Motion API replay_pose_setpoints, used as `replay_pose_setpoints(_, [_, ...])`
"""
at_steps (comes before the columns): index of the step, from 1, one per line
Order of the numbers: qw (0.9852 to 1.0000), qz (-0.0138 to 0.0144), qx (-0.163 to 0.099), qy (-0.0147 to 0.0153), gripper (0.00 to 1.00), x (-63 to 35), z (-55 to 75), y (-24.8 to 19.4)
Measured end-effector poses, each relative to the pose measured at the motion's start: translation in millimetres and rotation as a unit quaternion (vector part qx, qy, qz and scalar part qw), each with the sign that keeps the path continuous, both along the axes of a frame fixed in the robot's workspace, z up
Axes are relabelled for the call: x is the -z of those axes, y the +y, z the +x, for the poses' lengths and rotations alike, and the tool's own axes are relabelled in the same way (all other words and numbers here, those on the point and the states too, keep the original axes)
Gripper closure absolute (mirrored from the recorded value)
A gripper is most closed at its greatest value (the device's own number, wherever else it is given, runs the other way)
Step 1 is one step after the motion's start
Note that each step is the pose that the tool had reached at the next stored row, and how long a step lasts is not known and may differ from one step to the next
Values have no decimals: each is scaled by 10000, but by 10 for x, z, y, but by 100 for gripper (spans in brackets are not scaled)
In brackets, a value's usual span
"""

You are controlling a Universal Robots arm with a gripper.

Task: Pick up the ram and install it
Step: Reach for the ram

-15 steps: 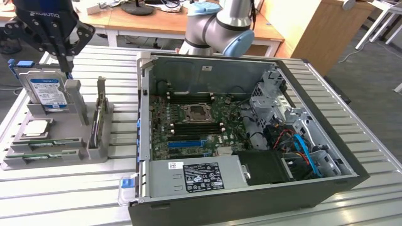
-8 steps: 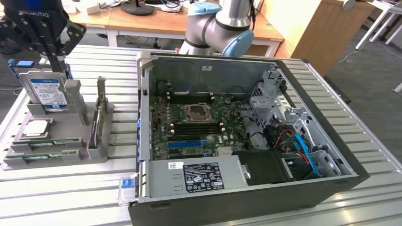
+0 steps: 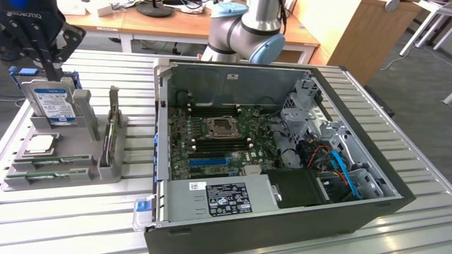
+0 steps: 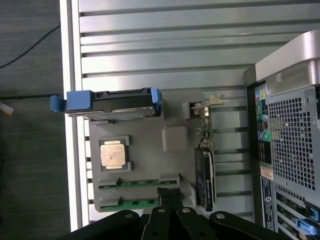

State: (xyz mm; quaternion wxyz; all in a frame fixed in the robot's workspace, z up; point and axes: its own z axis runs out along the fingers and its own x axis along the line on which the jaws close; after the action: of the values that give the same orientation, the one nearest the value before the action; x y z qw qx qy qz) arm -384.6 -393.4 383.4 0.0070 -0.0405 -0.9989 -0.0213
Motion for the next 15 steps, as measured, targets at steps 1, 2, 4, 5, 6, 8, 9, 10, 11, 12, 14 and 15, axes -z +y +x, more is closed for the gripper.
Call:
replay_pose_setpoints(1, [10000,0,0,3,89,0,-20,0])
replay_pose_setpoints(2, [10000,0,1,5,89,2,-39,0])
replay_pose_setpoints(4, [10000,0,1,10,89,4,-77,0])
replay_pose_setpoints(5, [10000,0,1,13,89,5,-98,0])
replay_pose_setpoints(6, [10000,0,1,15,89,6,-117,0])
replay_pose_setpoints(8, [10000,0,2,20,89,8,-154,0])
replay_pose_setpoints(9, [10000,0,2,23,89,9,-172,0])
replay_pose_setpoints(10, [10000,0,2,26,89,10,-190,0])
replay_pose_setpoints(11, [10000,0,3,29,89,12,-210,0])
replay_pose_setpoints(12, [10000,0,3,31,89,13,-228,1])
replay_pose_setpoints(14, [10000,0,4,36,89,16,-263,1])
replay_pose_setpoints(15, [10000,0,5,39,89,17,-280,1])
